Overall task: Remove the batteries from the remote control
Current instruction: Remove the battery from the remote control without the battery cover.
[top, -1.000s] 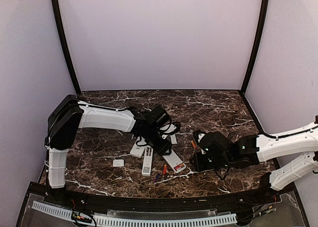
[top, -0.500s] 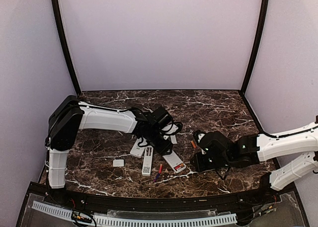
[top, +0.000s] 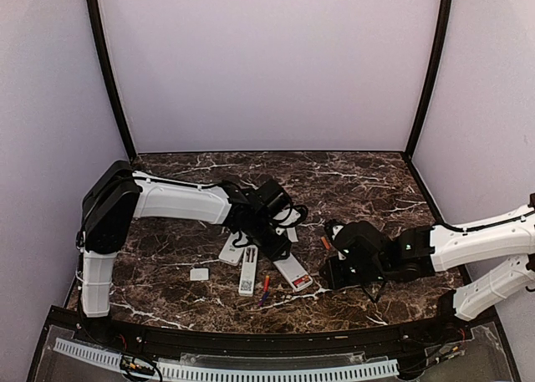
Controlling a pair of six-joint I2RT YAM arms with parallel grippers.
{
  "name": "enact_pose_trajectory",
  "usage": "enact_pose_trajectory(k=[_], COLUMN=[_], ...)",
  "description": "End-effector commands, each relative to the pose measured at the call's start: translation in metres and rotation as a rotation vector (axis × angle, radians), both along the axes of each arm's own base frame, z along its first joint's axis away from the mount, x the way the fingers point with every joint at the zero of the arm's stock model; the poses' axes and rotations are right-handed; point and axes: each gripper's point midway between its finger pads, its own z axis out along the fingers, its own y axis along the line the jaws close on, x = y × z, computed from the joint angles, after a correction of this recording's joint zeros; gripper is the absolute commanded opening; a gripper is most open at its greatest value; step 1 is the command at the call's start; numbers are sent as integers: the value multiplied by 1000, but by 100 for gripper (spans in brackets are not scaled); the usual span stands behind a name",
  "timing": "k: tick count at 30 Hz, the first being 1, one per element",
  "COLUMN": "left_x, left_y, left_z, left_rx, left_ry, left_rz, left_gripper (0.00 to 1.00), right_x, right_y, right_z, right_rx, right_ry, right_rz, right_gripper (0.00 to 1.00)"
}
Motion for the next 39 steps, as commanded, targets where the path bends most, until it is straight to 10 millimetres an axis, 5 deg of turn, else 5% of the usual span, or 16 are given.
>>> enact_pose_trajectory(k=[1,14,39], left_x=[-33,-58,-71], left_y=[28,46,48], left_z=[-46,-66,-83], left_rx=[169,263,311], left_ry=[111,159,207], left_rz=[-29,-16,-30], left_gripper=[42,39,36], right_x=[-10,-16,-12], right_y=[-1,3,18], right_z=[-17,-16,41], right_rx=[44,311,578], right_ry=[92,251,231], right_rz=[-10,-62,-25], right_gripper=[0,0,0])
